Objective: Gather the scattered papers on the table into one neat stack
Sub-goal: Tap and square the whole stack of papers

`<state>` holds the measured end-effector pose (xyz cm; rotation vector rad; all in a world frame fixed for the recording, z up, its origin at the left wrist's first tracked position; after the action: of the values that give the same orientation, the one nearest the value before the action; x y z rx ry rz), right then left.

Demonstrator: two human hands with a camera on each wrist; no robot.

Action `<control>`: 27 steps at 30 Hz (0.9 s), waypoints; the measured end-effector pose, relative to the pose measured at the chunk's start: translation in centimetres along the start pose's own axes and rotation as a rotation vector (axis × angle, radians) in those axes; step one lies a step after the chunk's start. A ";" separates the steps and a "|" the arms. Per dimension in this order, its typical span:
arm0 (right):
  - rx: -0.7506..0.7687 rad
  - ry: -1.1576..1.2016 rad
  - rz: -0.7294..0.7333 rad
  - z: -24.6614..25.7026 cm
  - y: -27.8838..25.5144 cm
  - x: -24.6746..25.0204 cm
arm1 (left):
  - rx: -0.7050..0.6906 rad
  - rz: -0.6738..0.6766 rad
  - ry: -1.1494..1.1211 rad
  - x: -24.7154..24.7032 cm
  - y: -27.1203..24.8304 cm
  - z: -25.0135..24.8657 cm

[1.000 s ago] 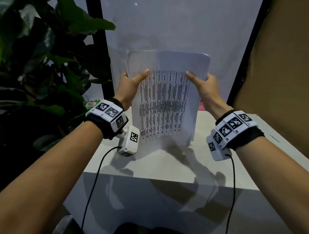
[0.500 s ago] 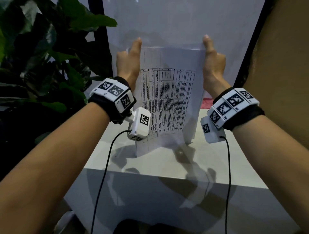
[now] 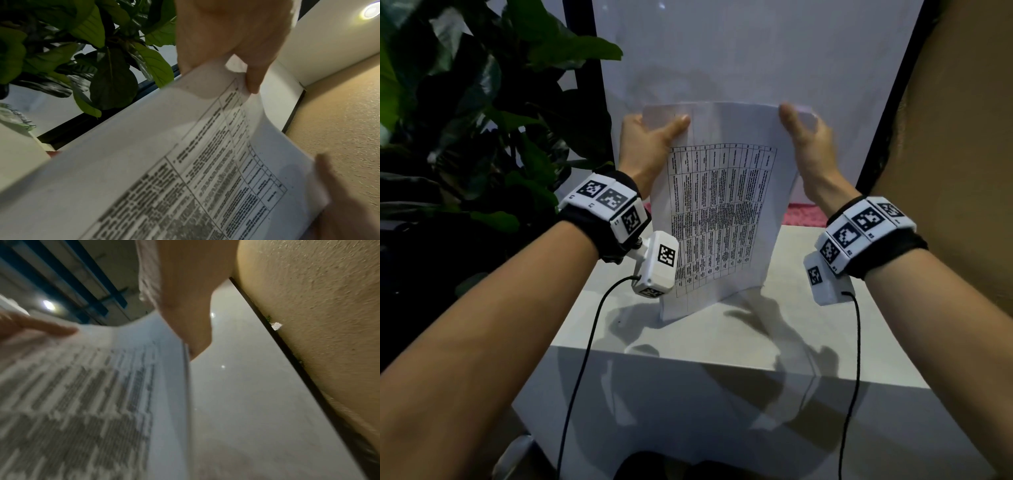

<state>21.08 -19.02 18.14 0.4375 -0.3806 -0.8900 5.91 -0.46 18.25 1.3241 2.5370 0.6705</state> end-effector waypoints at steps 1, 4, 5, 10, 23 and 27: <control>-0.046 -0.031 0.129 -1.5 -0.2 -0.6 | 0.001 0.007 -0.018 0.0 -0.2 -0.1; -0.294 -0.120 0.407 -7.5 -3.1 -2.2 | 0.032 0.052 -0.062 -0.3 -0.4 1.0; -0.352 -0.120 0.422 -9.2 -4.2 -2.3 | 0.070 0.066 -0.074 -0.3 -0.7 2.1; -0.313 -0.142 0.305 -13.0 -6.6 -2.9 | 0.299 0.154 0.010 -0.1 -3.8 11.7; -0.103 0.036 -0.013 -5.9 -4.1 -2.6 | 0.130 0.046 -0.139 -0.8 -3.5 6.4; -0.236 0.083 -0.007 -9.3 -5.6 -1.1 | 0.151 0.188 -0.153 -1.0 -4.8 7.4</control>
<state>21.34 -19.27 7.22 0.2567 -0.1946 -0.9081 5.74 -1.44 9.41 1.6130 2.4012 0.3975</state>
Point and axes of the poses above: each hand's wrist, its own y-axis towards the middle knuckle, its own x-axis out of the back of the hand, z = x × y, the point moved 10 cm from there along y, towards the middle knuckle, and after that the axes turned 12 degrees about z, right-handed, at the moved point
